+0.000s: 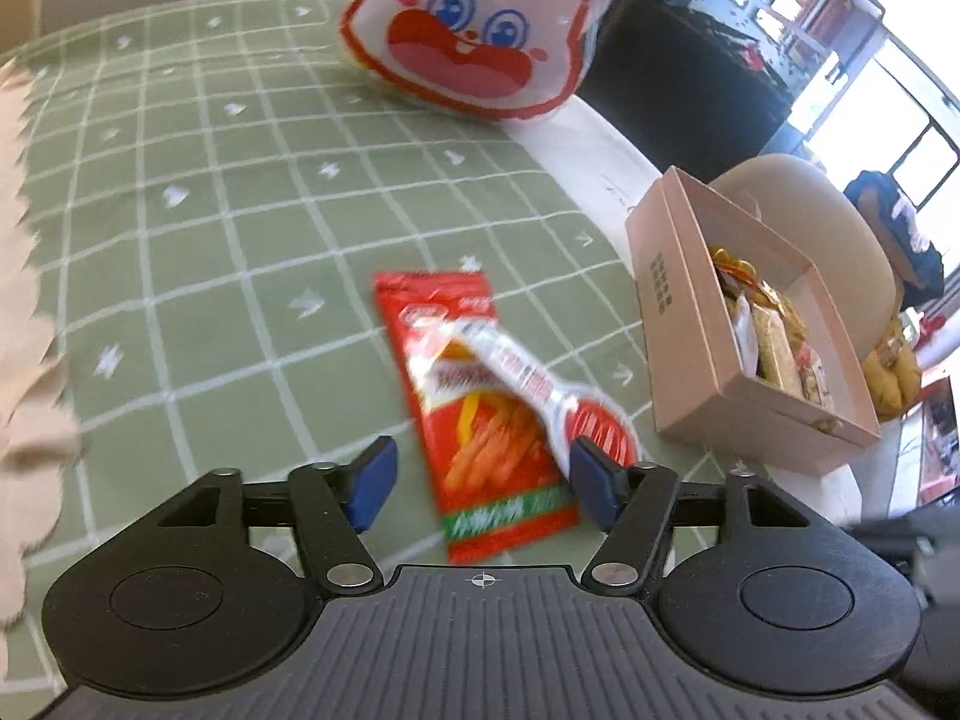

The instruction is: Organize snacks

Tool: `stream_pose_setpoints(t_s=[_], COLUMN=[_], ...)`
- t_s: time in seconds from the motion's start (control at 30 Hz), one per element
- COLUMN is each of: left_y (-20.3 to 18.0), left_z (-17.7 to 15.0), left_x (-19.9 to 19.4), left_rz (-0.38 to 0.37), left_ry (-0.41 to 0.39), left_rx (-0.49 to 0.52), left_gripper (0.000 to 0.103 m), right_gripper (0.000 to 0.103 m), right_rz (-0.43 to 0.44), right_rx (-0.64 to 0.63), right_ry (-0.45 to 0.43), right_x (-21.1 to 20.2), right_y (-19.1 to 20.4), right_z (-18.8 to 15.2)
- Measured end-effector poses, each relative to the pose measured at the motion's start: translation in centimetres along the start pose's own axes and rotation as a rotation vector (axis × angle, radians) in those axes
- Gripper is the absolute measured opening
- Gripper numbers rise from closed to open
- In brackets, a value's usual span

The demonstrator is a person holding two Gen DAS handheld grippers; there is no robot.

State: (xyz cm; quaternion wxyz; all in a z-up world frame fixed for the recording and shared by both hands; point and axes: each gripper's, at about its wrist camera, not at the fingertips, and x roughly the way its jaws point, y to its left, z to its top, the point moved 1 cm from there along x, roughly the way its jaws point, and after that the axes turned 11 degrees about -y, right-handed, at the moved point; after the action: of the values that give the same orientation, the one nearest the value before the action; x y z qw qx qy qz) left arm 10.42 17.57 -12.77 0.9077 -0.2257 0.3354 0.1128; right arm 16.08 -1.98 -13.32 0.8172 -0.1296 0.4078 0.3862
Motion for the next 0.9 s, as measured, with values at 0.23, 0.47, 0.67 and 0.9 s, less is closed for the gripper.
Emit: stream_pose_setpoints(t_s=[0.23,0.47,0.67,0.9], left_y=[-2.5,-2.8,-1.2,2.9], left_z=[1.5,0.6,-0.6,0.4], left_x=[3.4,3.4,0.7,-0.6], left_rz=[0.022,-0.092,-0.162,-0.053], left_ry=[0.005,0.054,0.103,0.024], left_rx=[0.076,0.141,0.141,-0.068], left_gripper=[0.048,0.032,0.028,0.028], right_gripper=[0.034,0.051,0.057,0.049], right_rz=[-0.053,-0.009,0.044,0.038], right_rx=[0.022,-0.010,-0.135,-0.206], right_ry=[-0.099,-0.187,-0.232,-0.202], right_x=[-3.2,-3.6,-0.7,3.4], right_y=[-1.9,-1.2,1.6,3.1], right_z=[-2.0,-1.6,0.3,1.3])
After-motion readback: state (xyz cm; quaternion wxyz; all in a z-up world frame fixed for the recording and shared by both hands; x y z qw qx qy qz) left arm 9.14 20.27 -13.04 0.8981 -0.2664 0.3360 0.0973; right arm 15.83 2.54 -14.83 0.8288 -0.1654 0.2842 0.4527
